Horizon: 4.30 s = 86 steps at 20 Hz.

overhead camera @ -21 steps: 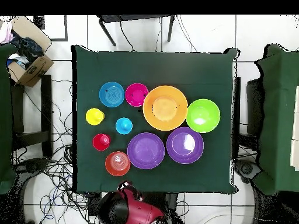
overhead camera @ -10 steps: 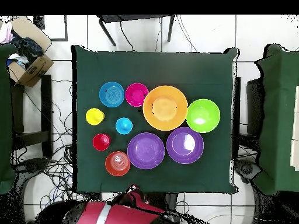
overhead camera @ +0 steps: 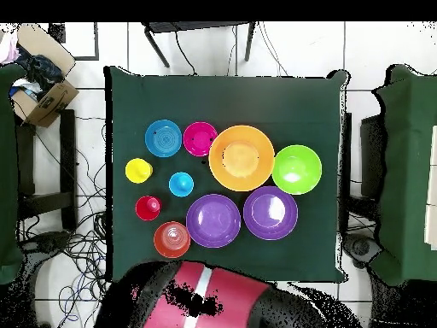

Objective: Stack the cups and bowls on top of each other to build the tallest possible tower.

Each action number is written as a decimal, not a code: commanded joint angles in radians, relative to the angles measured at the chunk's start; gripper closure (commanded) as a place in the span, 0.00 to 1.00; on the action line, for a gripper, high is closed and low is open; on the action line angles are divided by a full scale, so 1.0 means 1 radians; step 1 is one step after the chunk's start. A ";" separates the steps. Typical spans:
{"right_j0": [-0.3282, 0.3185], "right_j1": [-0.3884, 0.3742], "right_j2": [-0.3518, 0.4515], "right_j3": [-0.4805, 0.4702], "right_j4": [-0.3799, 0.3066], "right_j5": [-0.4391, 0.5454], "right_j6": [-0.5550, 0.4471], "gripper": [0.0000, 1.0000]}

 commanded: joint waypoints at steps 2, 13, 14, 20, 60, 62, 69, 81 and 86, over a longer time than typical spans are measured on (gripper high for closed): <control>-0.082 0.204 0.132 -0.118 -0.123 -0.163 0.230 0.00; -0.172 0.369 0.141 -0.226 -0.237 -0.292 0.209 0.00; -0.177 0.377 0.138 -0.231 -0.241 -0.299 0.205 0.00; -0.197 0.407 0.126 -0.249 -0.244 -0.314 0.183 0.00; -0.111 0.056 0.120 -0.012 -0.102 -0.125 0.143 0.00; -0.090 0.004 0.112 0.020 -0.084 -0.104 0.142 0.00; -0.042 -0.102 0.092 0.031 -0.073 -0.017 0.128 0.00; -0.060 -0.072 0.089 -0.002 -0.109 -0.005 0.149 0.00; -0.068 -0.055 0.095 -0.022 -0.112 -0.005 0.146 0.00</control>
